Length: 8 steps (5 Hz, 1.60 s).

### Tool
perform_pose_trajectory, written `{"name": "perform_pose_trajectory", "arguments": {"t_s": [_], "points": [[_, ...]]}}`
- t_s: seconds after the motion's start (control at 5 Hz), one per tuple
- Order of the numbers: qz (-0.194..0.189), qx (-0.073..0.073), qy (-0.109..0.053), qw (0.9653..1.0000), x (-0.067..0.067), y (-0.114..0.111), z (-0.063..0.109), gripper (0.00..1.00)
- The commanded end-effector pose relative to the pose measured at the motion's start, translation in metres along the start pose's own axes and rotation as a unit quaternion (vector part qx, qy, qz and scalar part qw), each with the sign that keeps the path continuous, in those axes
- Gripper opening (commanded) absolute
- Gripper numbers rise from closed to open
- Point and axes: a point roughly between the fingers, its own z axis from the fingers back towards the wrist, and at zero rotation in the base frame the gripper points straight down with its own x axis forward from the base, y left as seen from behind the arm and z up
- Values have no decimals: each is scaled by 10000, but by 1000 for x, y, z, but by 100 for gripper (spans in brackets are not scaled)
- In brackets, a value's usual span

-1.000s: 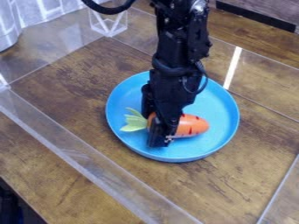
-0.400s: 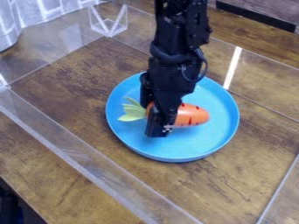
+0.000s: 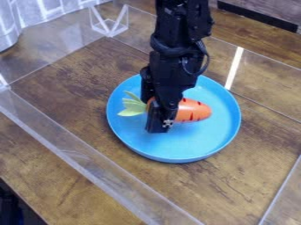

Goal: Remove the carrot from inside the blue tray and put it on the table

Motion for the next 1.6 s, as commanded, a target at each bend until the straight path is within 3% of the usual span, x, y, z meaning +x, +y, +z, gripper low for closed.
{"name": "perform_pose_trajectory", "arguments": {"t_s": [0.0, 0.4, 1.0, 1.2, 1.4], "points": [[-3, 332, -430, 9985, 7, 9, 34, 0], [-51, 396, -467, 9981, 6, 9, 43, 0], [-333, 295, -419, 9981, 30, -7, 33, 0], [-364, 296, -419, 9980, 37, -7, 23, 100], [-361, 298, -446, 9979, 44, -9, 13, 100]]}}
